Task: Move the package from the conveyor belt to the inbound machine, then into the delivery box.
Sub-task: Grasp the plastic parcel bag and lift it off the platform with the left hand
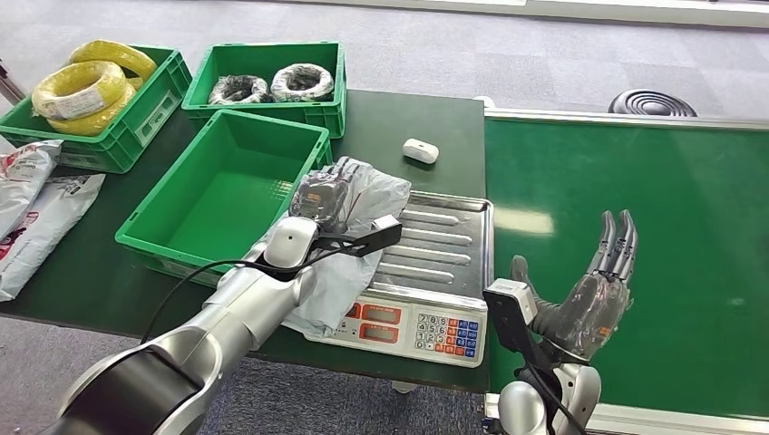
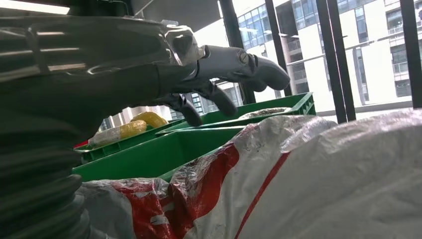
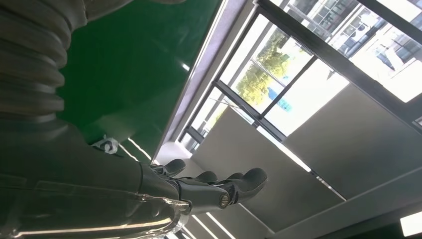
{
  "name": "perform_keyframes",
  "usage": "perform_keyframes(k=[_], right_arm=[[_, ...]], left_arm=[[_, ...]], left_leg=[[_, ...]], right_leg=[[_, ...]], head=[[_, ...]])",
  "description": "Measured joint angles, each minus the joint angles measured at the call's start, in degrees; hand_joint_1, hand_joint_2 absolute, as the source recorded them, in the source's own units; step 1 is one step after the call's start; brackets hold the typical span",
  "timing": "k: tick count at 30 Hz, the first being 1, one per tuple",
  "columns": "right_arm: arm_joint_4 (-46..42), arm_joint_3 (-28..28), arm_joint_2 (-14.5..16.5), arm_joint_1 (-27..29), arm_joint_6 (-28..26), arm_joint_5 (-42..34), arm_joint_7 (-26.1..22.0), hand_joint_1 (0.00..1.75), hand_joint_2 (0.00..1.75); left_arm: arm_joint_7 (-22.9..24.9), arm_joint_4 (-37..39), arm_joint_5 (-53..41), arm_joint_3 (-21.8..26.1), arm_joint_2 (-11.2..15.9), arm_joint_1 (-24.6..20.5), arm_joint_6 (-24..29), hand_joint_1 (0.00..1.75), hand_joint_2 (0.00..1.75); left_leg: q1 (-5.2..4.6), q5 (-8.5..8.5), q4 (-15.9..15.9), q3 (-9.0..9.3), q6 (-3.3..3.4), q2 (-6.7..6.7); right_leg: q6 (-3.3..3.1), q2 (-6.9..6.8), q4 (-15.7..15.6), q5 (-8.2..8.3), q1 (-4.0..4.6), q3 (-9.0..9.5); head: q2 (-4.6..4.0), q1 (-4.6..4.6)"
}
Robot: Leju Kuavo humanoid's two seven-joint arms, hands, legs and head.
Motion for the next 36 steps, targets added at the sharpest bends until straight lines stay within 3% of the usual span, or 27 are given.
perform_keyframes(k=[7,12,16,36], right_arm=[[0.0,0.0,0.0,0.0,0.0,-0.2,-0.2,0.00,1.75],[0.0,0.0,-0.1,0.0,0.0,-0.5,-0.3,0.00,1.75],[0.0,0.3,-0.1,0.0,0.0,-0.7,-0.3,0.00,1.75],[0.0,0.9,-0.1,0.1,0.0,-0.5,-0.4,0.00,1.75]], left_arm=[[0.6,1.5,-0.7,-0.2,0.5,-0.1,-1.0,0.00,1.75],[2.3,2.4,-5.0,-0.9,0.5,-0.4,-5.0,0.00,1.75],[2.6,3.2,-6.8,-1.5,0.4,-0.4,-7.5,1.75,1.75],[0.4,4.6,-5.6,-0.9,0.7,0.9,-7.9,1.75,1.75]], left_leg=[[0.00,-0.01,0.0,0.03,0.00,0.04],[0.01,-0.02,0.0,0.15,0.00,0.10],[0.01,-0.04,0.0,0.35,0.00,0.15],[0.01,-0.03,-0.1,0.63,-0.02,0.13]], right_leg=[[0.00,0.01,0.0,0.00,0.00,0.01],[-0.01,0.04,0.0,0.00,0.00,0.13],[-0.02,0.08,0.0,-0.01,0.00,0.30],[-0.07,0.07,0.0,0.00,0.00,0.58]], head=[[0.00,-0.01],[0.00,-0.01],[0.00,-0.01],[0.00,-0.01]])
